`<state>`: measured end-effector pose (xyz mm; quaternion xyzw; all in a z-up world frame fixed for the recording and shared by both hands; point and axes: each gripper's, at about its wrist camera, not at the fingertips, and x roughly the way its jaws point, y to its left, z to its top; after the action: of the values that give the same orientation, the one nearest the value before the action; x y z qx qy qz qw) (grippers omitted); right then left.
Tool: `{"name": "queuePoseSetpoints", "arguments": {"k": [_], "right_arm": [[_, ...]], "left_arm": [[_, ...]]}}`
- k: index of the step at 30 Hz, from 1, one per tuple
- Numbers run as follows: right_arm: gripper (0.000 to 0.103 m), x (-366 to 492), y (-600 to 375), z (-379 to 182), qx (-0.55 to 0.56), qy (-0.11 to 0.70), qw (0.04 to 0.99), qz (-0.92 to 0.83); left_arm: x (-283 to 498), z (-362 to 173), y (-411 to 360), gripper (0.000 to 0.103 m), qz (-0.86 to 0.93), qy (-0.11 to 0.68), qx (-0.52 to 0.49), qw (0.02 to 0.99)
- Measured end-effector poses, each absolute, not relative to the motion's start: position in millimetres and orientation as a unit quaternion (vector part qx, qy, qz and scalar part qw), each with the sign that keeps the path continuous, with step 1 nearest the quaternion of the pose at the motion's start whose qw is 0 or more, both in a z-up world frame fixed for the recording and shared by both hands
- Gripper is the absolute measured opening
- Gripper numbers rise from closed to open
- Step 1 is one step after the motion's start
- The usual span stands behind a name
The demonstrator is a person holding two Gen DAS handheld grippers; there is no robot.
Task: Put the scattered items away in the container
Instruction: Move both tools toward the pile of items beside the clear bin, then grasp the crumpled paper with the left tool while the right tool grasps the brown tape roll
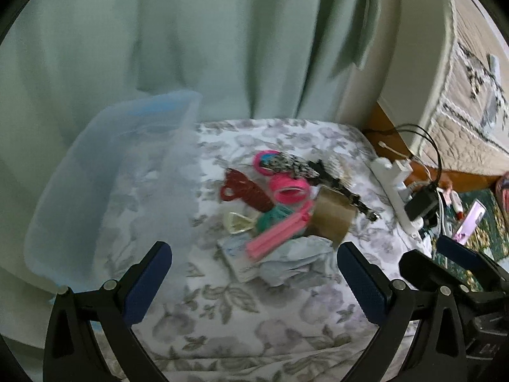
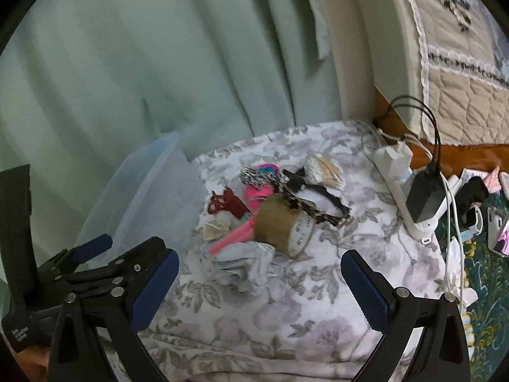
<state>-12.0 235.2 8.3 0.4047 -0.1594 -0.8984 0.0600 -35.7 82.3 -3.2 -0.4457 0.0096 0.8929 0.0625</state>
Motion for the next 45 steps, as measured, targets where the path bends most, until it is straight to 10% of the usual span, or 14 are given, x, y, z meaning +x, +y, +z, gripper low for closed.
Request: {"name": "queuePoseSetpoints", "arguments": {"k": [28, 45], "right_arm": [[0.095, -76.8, 301.7, -44.5, 0.483, -0.174, 0.145, -0.846], [0.074, -105.0, 269.2, -90.0, 0.512, -0.245, 0.175, -0.804]], "left_arm": [[-74.2, -87.0, 149.3, 0.102, 0.839, 0.028, -0.544, 0.02], [-80.2, -98.4, 132.0, 0.081, 0.836, 0.03, -0.547, 0.028]]}}
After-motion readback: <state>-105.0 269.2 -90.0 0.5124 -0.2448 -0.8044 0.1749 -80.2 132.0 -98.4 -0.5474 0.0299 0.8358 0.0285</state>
